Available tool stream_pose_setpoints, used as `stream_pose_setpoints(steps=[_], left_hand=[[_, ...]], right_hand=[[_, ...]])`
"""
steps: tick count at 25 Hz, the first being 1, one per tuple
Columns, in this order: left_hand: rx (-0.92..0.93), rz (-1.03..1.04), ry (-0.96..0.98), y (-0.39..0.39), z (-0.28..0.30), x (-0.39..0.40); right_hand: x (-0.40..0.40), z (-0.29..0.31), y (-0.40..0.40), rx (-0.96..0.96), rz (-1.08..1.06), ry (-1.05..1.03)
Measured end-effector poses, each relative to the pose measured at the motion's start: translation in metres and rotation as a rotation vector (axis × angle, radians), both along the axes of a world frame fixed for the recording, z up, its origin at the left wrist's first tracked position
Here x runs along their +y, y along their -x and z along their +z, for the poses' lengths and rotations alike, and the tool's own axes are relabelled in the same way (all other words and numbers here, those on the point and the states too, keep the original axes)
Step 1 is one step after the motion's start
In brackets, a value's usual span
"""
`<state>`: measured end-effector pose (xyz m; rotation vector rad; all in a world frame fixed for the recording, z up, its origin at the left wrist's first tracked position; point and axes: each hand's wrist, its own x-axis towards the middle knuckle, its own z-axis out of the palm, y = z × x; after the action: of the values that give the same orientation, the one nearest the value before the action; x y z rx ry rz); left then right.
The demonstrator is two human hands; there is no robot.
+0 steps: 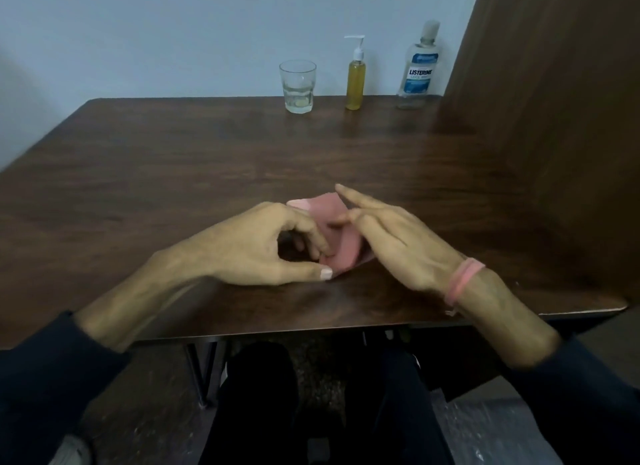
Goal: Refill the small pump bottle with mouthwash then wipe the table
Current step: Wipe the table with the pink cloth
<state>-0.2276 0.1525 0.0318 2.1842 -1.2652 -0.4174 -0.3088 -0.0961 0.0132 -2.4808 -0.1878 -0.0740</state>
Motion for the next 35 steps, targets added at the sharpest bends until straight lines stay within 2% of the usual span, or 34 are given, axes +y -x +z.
stream_pose_setpoints(steps=[2,4,6,8,11,15,17,20,23,24,27,29,31,32,35], left_hand=[[0.203,-0.008,0.131,-0.016,0.001,0.003],[0.259,0.176,0.283,-0.051,-0.001,-0.006],[0.139,0.400,0.328,-0.090,-0.005,-0.015],[-0.010,0.563,0.281,-0.119,-0.018,-0.020],[-0.068,0.608,0.215,-0.139,-0.040,-0.018],[0.007,0.609,0.263,-0.144,-0.044,-0.013],[0.033,0.601,0.298,-0.143,-0.044,-0.011],[0.067,0.568,0.344,-0.142,-0.045,-0.010],[0.115,0.551,0.395,-0.141,-0.042,-0.014],[0.134,0.548,0.425,-0.140,-0.041,-0.015],[0.175,0.554,0.521,-0.141,-0.038,-0.014],[0.194,0.573,0.554,-0.144,-0.039,-0.009],[0.233,0.595,0.593,-0.148,-0.042,-0.005],[0.253,0.601,0.612,-0.150,-0.043,-0.003],[0.307,0.614,0.678,-0.155,-0.044,-0.003]], right_hand=[[-0.006,0.015,0.015,-0.022,-0.108,-0.050],[0.006,0.021,0.016,-0.059,-0.131,0.077],[0.038,0.015,0.007,-0.004,-0.039,0.288],[0.074,-0.002,0.000,0.028,-0.028,0.442],[0.094,-0.019,0.007,-0.068,-0.029,0.468],[0.061,-0.030,0.045,-0.151,0.098,0.435],[0.026,-0.029,0.047,-0.097,0.007,0.425],[-0.034,-0.017,0.032,0.084,-0.330,0.407],[-0.029,-0.015,0.013,0.129,-0.579,0.408],[-0.005,-0.017,0.008,0.087,-0.560,0.417],[0.088,-0.030,0.013,-0.109,-0.268,0.386],[0.118,-0.037,0.027,-0.152,-0.128,0.375],[0.088,-0.036,0.028,-0.130,-0.087,0.361],[0.058,-0.035,0.026,-0.099,-0.133,0.379],[-0.065,-0.023,0.005,0.078,-0.459,0.420]])
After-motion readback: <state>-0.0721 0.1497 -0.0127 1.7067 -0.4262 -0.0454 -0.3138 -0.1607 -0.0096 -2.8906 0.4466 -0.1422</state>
